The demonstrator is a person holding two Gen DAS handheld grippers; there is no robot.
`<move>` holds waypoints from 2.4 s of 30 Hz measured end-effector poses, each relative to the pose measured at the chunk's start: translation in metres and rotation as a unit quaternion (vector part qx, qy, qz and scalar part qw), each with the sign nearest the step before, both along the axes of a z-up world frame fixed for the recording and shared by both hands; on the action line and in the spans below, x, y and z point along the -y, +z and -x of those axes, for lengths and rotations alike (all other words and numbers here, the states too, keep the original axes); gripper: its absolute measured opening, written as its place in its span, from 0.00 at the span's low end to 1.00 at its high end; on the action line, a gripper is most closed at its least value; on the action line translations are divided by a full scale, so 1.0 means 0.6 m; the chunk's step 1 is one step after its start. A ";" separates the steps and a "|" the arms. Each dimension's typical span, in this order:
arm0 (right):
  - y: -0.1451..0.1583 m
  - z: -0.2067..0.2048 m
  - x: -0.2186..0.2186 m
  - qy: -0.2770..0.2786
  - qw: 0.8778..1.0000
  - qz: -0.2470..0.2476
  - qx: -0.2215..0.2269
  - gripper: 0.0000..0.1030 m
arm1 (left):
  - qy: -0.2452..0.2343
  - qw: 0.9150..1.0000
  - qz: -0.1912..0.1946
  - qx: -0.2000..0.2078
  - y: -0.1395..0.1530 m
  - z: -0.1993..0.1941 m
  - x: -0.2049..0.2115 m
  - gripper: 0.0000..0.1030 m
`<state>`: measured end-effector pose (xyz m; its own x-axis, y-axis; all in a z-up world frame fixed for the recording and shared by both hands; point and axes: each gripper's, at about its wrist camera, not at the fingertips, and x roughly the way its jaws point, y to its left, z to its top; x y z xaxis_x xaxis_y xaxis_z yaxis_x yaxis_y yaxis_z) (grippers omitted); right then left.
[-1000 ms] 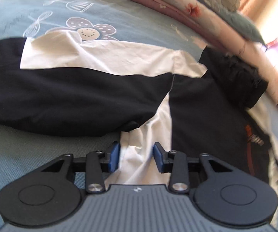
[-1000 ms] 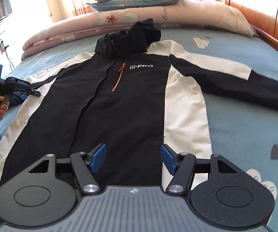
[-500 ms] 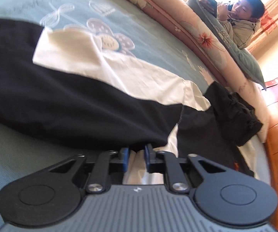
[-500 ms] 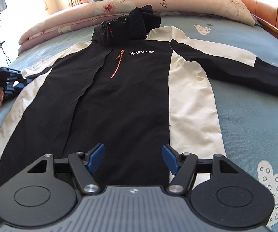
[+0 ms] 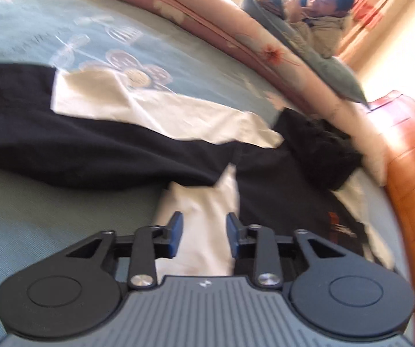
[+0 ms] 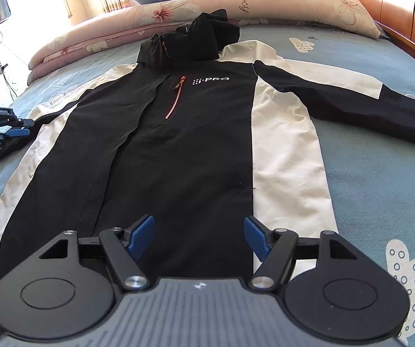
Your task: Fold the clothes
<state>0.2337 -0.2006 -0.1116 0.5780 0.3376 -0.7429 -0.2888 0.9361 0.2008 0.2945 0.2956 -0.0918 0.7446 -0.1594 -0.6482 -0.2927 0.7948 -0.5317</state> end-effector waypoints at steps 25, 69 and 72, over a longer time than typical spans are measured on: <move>-0.060 -0.020 0.024 -0.016 1.000 0.006 -0.001 0.88 | -0.103 0.957 -0.254 -0.093 -0.040 0.095 0.210 0.66; -0.088 0.127 0.055 0.003 0.995 0.083 0.053 1.00 | -0.138 0.969 -0.193 -0.069 0.005 0.188 0.373 0.83; -0.087 0.126 0.056 0.006 0.995 0.083 0.053 1.00 | -0.143 0.969 -0.193 -0.056 0.016 0.143 0.384 0.83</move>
